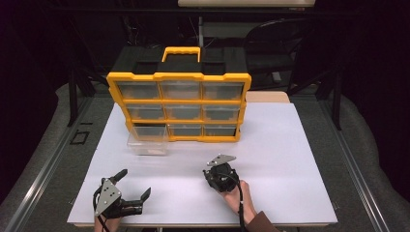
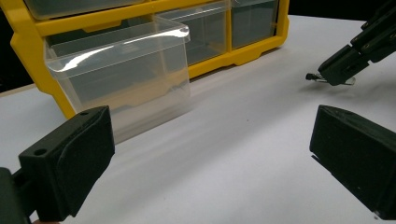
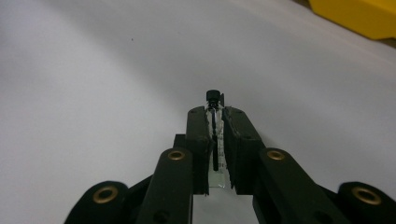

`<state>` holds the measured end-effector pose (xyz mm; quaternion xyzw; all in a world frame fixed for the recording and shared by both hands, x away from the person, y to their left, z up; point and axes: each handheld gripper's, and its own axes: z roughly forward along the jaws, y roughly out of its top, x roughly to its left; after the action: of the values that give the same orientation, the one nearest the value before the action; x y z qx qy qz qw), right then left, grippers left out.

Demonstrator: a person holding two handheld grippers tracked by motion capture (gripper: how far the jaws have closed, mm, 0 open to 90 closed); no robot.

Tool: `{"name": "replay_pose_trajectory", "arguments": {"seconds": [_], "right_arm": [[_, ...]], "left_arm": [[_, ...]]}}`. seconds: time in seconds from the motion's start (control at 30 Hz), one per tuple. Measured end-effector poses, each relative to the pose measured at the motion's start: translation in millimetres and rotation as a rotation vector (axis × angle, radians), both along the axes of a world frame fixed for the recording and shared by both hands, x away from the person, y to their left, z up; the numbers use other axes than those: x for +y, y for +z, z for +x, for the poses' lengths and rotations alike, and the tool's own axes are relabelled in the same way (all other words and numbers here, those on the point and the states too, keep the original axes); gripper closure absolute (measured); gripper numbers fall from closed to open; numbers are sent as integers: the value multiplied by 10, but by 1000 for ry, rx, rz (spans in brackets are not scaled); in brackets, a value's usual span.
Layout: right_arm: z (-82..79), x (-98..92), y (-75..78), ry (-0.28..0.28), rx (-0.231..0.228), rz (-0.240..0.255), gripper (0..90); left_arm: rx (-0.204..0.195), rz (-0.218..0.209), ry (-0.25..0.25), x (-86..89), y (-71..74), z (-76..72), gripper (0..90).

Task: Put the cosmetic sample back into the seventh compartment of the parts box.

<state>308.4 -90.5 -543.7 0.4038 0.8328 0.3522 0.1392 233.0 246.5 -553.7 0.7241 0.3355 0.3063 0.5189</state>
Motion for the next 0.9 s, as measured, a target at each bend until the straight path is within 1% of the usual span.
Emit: {"name": "replay_pose_trajectory", "arguments": {"seconds": [0.2, 0.4, 0.47, 0.53, 0.67, 0.9], "right_arm": [[-16, -45, 47, -6, -46, 28, 808], [-29, -69, 78, 6, -98, 53, 809], [-35, -73, 84, 5, -102, 58, 809], [-44, -85, 102, 4, -120, 68, 809], [-53, -96, 121, 0, -136, 82, 809], [-72, -111, 158, 9, -172, 94, 810]], "left_arm": [[-1, -4, -1, -6, 1, -1, 0], [1, -5, -2, -2, 0, 1, 0], [0, -3, -3, -4, 0, 1, 0], [1, -3, -3, -8, 0, 3, 0], [3, -4, -3, -7, -4, 7, 0], [2, -5, -6, -10, -2, 9, 0]]}}
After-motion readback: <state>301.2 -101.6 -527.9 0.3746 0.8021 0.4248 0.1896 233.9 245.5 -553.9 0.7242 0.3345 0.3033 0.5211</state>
